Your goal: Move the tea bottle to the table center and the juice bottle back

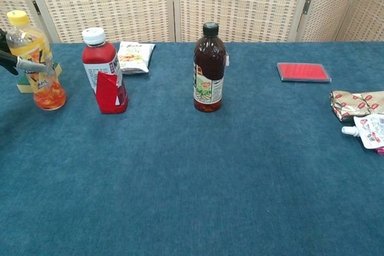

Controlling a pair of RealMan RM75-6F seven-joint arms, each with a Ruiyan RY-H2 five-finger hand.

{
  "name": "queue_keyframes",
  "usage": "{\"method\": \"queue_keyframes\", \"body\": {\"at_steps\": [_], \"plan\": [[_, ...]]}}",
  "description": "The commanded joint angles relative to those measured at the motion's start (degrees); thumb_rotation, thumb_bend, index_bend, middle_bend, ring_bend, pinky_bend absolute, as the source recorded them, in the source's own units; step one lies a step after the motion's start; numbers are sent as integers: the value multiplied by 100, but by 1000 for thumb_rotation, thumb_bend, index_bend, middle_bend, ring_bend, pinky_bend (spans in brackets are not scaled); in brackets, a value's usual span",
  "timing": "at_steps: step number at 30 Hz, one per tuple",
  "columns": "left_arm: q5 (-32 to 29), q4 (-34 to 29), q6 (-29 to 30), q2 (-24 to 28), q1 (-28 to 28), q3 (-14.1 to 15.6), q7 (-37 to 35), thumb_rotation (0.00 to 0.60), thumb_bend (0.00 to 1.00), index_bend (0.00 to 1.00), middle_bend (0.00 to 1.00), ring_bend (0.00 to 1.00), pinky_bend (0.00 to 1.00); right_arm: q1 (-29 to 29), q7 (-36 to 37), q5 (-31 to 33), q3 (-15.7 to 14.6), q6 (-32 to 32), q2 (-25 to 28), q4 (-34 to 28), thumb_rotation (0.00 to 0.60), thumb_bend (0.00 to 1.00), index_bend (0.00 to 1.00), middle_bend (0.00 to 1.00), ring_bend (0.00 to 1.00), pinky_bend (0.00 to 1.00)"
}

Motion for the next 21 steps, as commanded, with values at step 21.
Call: {"method": "queue_keyframes", "body": {"at_steps": [21], "plan": [[-333, 115, -84, 15, -33, 38, 302, 600, 103, 385, 307, 316, 353, 4, -21, 0, -4, -15, -8, 1, 600, 76, 169, 297, 193, 445]]}}
